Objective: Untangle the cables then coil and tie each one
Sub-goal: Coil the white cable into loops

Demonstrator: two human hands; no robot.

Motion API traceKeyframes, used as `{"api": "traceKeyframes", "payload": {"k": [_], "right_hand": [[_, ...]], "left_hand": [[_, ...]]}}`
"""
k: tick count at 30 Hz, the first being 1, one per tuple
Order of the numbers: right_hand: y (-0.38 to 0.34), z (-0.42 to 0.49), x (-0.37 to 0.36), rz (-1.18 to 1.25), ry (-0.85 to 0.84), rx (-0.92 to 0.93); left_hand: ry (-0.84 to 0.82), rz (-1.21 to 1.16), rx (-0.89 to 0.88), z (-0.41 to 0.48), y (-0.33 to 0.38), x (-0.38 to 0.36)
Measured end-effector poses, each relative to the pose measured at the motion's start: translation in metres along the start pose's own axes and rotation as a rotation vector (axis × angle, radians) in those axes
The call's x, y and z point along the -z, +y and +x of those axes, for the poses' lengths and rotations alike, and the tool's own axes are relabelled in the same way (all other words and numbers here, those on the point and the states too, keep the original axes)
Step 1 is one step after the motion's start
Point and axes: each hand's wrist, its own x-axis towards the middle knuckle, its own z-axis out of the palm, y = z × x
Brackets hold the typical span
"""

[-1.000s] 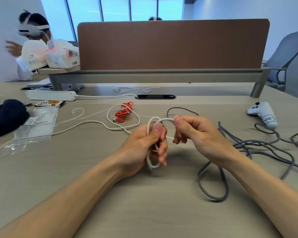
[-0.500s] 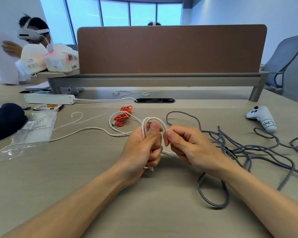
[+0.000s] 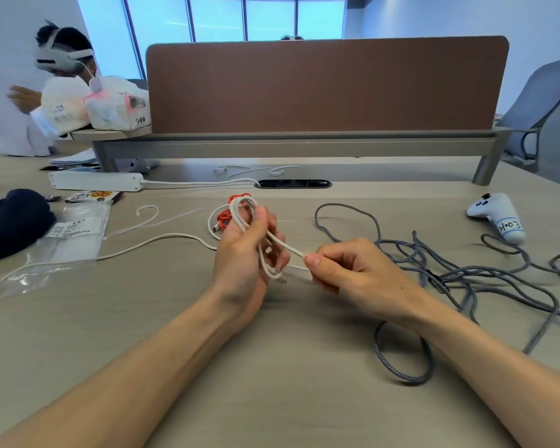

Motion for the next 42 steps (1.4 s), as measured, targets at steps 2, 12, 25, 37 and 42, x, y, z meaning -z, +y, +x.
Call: {"api": "traceKeyframes", "payload": {"k": [2, 12, 25, 37, 42], "right_hand": [[0.003, 0.001, 0.004, -0.037, 0.022, 0.006], [0.007, -0.002, 0.012, 0.005, -0.105, 0.021], [0.013, -0.001, 0.024, 0.009, 0.084, 0.071], [0.017, -0.004, 0.026, -0.1, 0.107, 0.231], [0.028, 0.0, 0.012, -0.39, -0.034, 0.037]], "left_hand": [[0.0, -0.057, -0.006, 0.003, 0.002, 0.004], [0.075, -0.2, 0.012, 0.004, 0.015, 0.003], [0.147, -0.234, -0.073, 0.012, 0.028, 0.017], [0.15, -0.008, 0.006, 0.014, 0.017, 0.019], [0.37, 0.237, 0.081, 0.039, 0.01, 0.044]]}}
